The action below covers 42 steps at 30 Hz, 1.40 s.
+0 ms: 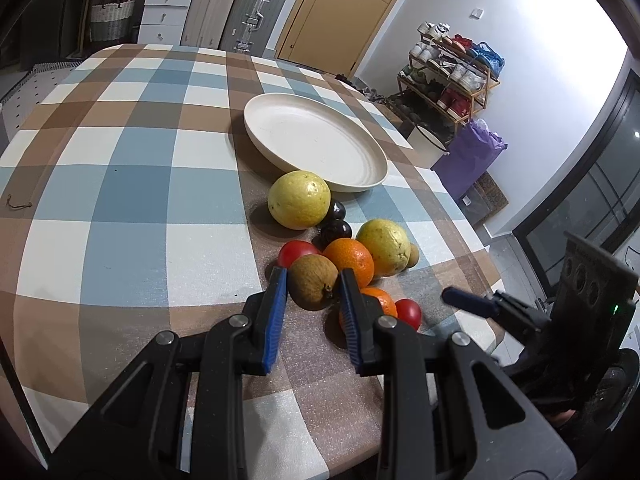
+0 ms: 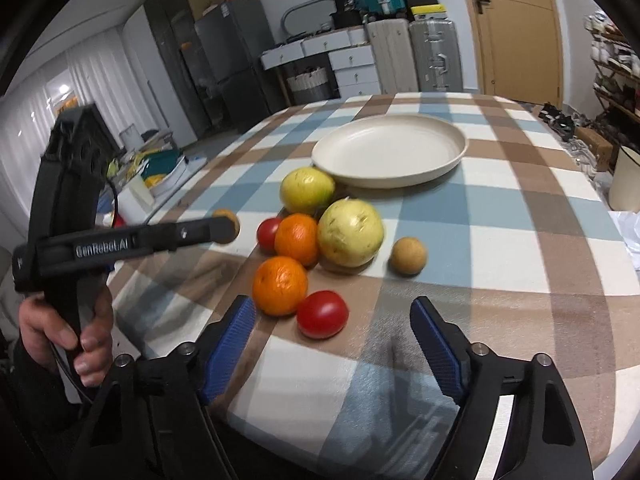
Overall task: Organize fruits
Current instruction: 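Lift the brown fruit with the left gripper while the right gripper grasps a red tomato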
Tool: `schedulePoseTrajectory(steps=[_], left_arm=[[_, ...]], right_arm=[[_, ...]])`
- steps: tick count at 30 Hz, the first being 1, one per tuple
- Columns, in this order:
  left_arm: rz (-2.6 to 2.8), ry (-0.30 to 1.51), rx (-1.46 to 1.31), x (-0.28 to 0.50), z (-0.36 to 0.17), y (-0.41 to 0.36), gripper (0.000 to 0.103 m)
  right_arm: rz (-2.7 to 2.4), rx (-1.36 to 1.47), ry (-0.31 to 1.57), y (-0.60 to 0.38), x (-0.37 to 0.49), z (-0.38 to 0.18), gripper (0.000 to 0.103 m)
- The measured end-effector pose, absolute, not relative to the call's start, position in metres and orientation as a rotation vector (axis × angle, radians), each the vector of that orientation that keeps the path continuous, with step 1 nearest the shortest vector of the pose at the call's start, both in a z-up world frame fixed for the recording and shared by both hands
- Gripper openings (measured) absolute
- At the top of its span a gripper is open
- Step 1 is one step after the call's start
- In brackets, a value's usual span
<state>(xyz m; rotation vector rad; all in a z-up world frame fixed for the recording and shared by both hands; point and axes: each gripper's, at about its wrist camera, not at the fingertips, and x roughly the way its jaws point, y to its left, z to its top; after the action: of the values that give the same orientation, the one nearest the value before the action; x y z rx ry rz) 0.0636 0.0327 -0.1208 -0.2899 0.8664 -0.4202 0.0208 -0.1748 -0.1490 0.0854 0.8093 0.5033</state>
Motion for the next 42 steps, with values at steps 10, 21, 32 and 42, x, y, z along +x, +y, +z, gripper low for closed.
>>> schedulePoseTrajectory(steps=[10, 21, 32, 42], left_arm=[[-0.401, 0.856, -0.289, 0.063, -0.116, 0.037, 0.023], [-0.354, 0.819, -0.198, 0.057, -0.105, 0.028, 0.024], [-0.302, 0.773, -0.1, 0.058, -0.092, 0.017, 0.024], [-0.288, 0.727, -0.033, 0.083, -0.071, 0.003, 0.024]], right_arm=[[0.496, 0.001, 0.826, -0.164, 0.024, -0.161, 0.068], [0.532, -0.043, 0.815, -0.154, 0.027, -0.166, 0.042], [0.527, 0.024, 0.804, -0.165, 0.029, -0.161, 0.032], [0.542, 0.102, 0.714, -0.18, 0.042, -0.121, 0.032]])
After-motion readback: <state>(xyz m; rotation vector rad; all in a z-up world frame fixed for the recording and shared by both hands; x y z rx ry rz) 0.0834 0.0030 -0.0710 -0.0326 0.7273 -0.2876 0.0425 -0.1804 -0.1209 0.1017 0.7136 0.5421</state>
